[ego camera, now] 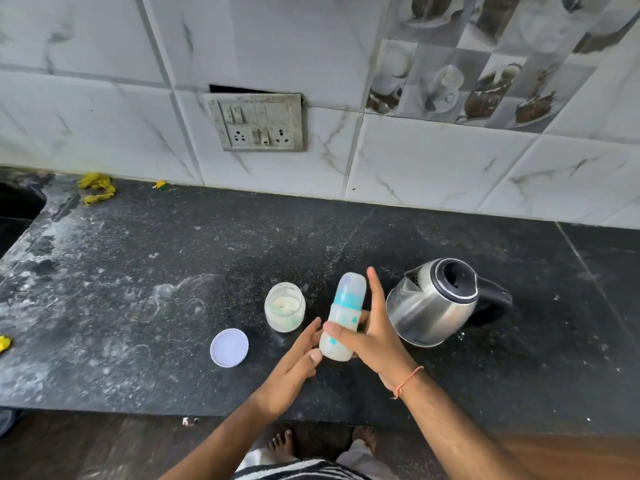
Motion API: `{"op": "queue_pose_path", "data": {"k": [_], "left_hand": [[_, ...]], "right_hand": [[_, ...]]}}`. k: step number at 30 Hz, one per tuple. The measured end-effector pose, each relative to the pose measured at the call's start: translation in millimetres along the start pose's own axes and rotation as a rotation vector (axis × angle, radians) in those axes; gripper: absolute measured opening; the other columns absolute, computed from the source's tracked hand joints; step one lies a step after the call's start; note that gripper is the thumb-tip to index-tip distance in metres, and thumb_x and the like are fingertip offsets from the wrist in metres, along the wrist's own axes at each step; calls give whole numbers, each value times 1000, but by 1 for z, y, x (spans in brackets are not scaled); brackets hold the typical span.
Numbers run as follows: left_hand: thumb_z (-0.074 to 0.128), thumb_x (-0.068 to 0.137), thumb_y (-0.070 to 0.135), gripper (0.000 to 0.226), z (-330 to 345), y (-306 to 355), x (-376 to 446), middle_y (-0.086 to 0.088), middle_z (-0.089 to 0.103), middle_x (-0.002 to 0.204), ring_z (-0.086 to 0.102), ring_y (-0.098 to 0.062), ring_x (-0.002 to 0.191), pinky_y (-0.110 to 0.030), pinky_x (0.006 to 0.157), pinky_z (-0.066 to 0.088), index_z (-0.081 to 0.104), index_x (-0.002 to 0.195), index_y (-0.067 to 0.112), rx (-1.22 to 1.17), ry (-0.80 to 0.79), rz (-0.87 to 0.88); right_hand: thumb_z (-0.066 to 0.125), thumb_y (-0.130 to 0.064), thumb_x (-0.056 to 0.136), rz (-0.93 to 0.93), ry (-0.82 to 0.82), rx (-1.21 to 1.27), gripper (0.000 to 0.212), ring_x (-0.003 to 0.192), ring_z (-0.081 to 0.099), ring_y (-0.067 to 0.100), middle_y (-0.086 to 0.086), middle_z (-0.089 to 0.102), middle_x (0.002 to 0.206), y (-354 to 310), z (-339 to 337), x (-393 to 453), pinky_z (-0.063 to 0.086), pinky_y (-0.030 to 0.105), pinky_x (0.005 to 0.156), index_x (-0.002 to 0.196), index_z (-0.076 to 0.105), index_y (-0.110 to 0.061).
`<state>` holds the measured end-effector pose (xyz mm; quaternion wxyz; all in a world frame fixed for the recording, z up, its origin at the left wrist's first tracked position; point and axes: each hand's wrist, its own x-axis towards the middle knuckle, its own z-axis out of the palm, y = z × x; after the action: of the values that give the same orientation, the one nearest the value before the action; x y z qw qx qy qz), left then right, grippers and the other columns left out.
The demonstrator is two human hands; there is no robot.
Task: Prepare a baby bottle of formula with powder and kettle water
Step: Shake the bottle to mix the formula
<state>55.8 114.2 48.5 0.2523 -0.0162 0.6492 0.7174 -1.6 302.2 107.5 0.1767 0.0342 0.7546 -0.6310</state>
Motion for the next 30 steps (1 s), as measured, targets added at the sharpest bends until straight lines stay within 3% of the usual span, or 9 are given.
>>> {"op": "queue_pose_path", "data": {"k": [3,6,9,12,16,19,24,27,30], "left_hand": [[46,86,81,93,-4,-7,-1,21,47,167,53,-1,149,-39,122,44,19,169,47,12,25,-22],[43,86,84,91,-9,-12,-3,23,54,162,55,-2,147,-45,122,43,21,168,49,27,33,-43],[39,88,85,89,-14,-15,-4,28,57,158,55,-3,148,-44,120,43,22,167,49,47,28,-67],[28,96,80,75,-20,-19,-1,23,65,153,61,-4,142,-41,115,46,35,164,48,87,-1,-136],[33,105,42,46,-27,-37,7,9,83,118,73,-9,95,-37,90,54,73,125,30,326,6,-245],[47,99,10,39,-36,-53,11,12,82,102,72,-4,92,-37,98,59,75,112,33,640,-49,-222],[58,100,23,31,-29,-62,16,14,77,100,72,-4,95,-23,89,56,75,123,35,743,-47,-186],[58,101,25,32,-29,-65,22,15,77,102,72,-3,94,-22,87,56,73,126,37,777,-78,-157],[56,97,26,35,-27,-68,19,17,76,106,71,-4,96,-27,94,58,72,125,40,797,-74,-174]], "right_hand": [[92,-19,88,-105,82,125,114,108,77,19,6,65,143,-10,-2,6,67,54,92,159,19,-71],[91,-18,89,-115,30,30,97,107,75,29,6,71,130,-9,-2,5,68,49,87,154,35,-64],[93,-20,87,-53,-3,32,91,110,74,31,6,68,132,-8,-2,5,68,58,84,150,41,-61],[87,-16,92,63,222,403,75,108,77,37,9,71,124,-10,4,10,67,66,74,143,48,-55],[94,-20,85,176,-15,190,88,112,76,34,13,72,126,-5,24,5,69,57,75,143,45,-65],[89,-18,91,197,237,497,72,115,76,38,14,66,136,-5,20,13,65,71,78,140,50,-53],[95,-19,84,335,84,492,84,111,77,33,14,70,129,-14,25,11,67,65,74,137,47,-65],[91,-19,89,170,297,566,78,117,74,34,9,64,140,-17,16,21,66,67,75,144,47,-54],[94,-17,84,265,4,331,88,115,75,32,7,69,133,-28,36,19,69,55,77,144,46,-61]]}}
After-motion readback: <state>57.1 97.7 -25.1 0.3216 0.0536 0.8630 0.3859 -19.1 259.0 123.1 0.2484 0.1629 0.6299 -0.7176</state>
